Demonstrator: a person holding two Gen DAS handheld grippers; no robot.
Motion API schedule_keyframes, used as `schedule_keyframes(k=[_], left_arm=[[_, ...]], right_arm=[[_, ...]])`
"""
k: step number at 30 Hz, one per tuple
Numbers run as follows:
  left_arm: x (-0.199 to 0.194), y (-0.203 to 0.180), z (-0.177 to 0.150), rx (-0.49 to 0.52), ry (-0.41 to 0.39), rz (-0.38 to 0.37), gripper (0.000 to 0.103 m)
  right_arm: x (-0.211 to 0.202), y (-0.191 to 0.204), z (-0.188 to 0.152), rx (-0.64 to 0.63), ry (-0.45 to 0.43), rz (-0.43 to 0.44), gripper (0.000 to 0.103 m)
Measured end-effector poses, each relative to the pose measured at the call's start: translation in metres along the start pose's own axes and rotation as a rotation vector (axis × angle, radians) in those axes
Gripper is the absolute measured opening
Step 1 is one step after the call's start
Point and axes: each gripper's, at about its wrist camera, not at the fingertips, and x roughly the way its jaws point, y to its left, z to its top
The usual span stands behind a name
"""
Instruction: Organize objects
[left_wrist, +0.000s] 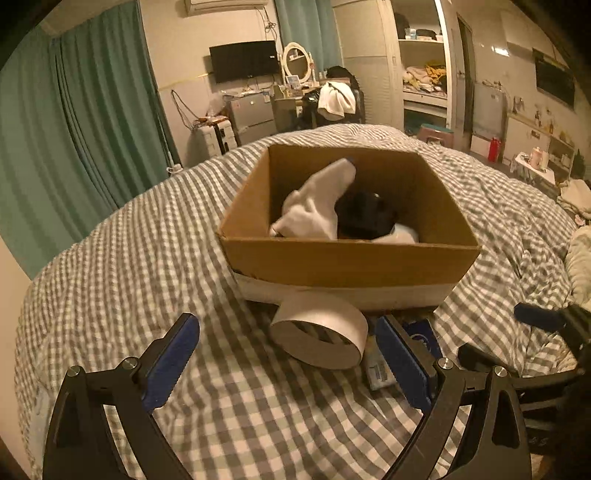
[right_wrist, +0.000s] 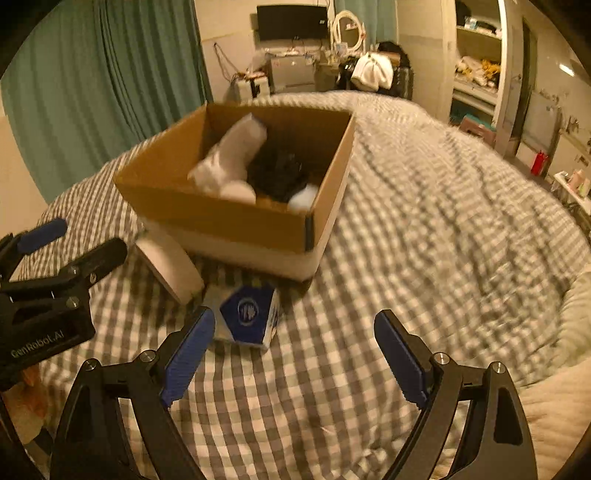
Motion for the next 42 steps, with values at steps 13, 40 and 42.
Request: schedule_keyframes(k=[13, 40, 42], left_arm=[[0.076, -0.007, -0.011, -0.017, 0.163, -0.105, 0.093], [0.032, 0.056, -0.009, -0.001, 0.155, -0.073, 0.085], [0.026, 0.057, -0.008, -0.003, 0.151, -0.07, 0.085]], right_arm=[[0.039, -0.011, -0.011, 0.021, 0.064, 0.021, 0.088], [0.083, 0.063, -0.01, -0.091, 0.133, -0.021, 0.075], [0.077, 0.06, -0.009, -0.074, 0.129, -0.005, 0.074]])
